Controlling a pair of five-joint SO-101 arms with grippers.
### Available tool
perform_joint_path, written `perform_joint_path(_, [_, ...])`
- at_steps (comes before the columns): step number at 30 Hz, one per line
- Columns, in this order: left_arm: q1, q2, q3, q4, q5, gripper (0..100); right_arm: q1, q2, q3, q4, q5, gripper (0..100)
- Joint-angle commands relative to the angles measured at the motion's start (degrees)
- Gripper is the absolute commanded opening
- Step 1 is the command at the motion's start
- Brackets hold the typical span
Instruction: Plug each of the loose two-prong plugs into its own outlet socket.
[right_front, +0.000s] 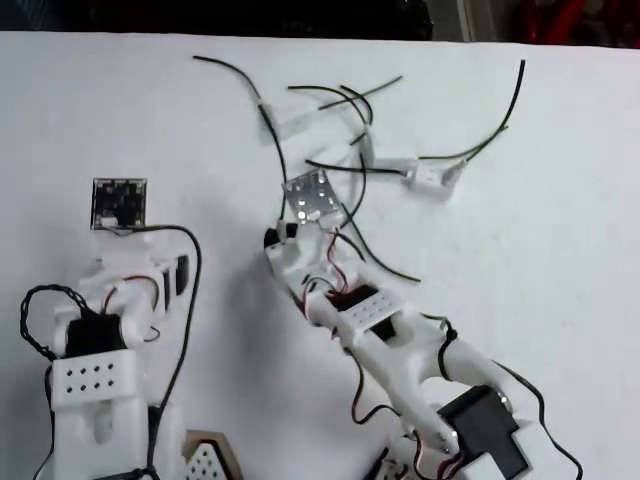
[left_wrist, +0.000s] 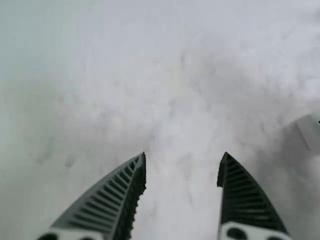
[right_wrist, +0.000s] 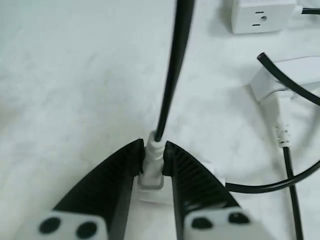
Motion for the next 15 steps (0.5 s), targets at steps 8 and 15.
perform_joint_path(8, [-0.2, -1.3, -0.4, -0.9, -0.2, 24, 0.0, 4.0, -3.2, -1.1, 0.4, 1.7])
perform_joint_path(15, [-0.4, -1.3, -0.4, -0.8, -0.2, 24, 0.4, 5.0, -4.0, -1.1, 0.4, 1.7])
